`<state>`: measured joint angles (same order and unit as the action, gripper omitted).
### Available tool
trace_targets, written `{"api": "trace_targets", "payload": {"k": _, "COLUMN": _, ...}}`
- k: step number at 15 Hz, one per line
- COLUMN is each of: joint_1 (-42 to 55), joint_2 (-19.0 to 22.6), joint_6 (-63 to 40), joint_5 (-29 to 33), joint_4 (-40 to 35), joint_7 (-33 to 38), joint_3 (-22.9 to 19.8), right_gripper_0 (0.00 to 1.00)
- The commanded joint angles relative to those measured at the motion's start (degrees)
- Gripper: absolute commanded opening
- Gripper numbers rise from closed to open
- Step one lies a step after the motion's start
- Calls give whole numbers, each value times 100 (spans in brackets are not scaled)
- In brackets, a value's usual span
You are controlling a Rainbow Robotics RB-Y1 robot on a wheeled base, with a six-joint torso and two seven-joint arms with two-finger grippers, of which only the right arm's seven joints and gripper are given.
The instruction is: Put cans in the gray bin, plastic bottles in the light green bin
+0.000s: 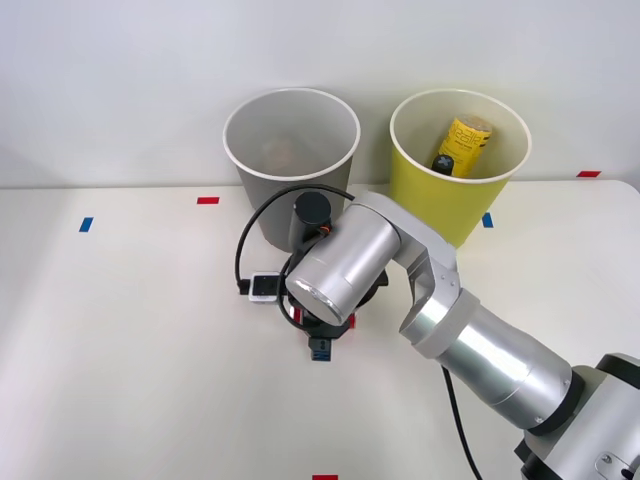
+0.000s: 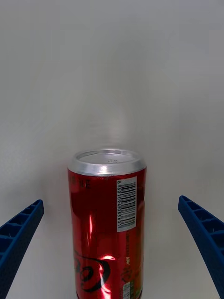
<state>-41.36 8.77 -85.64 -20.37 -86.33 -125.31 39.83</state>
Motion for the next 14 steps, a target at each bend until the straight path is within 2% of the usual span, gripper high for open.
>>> {"api": "trace_targets", "payload": {"k": 1, "joint_1": -3, "joint_2": -139, "joint_6": 337, "joint_5": 191, "joint_4": 380, "joint_7": -11, "joint_3": -1, "right_gripper_0": 100}}
{"api": "trace_targets", "payload": {"k": 5, "joint_1": -3, "joint_2": -156, "joint_6": 355, "joint_5": 262, "joint_4": 398, "joint_7": -38, "joint_3": -1, "right_gripper_0": 100}}
{"api": "trace_targets", "payload": {"k": 6, "joint_1": -3, "joint_2": -183, "joint_6": 355, "joint_5": 262, "joint_4": 389, "joint_7": -46, "joint_3": -1, "right_gripper_0": 93}}
{"api": "trace_targets", "payload": {"k": 7, "joint_1": -3, "joint_2": -209, "joint_6": 355, "joint_5": 262, "joint_4": 398, "joint_7": -55, "joint_3": -1, "right_gripper_0": 75}}
{"api": "trace_targets", "payload": {"k": 8, "joint_1": -3, "joint_2": -218, "joint_6": 355, "joint_5": 262, "joint_4": 398, "joint_7": -38, "joint_3": -1, "right_gripper_0": 36}}
{"api": "trace_targets", "payload": {"k": 9, "joint_1": -3, "joint_2": -227, "joint_6": 355, "joint_5": 270, "joint_4": 389, "joint_7": -2, "joint_3": -19, "right_gripper_0": 2}}
{"api": "trace_targets", "payload": {"k": 14, "joint_1": -3, "joint_2": -359, "joint_6": 425, "joint_5": 429, "joint_4": 389, "joint_7": -38, "joint_3": -28, "right_gripper_0": 0}}
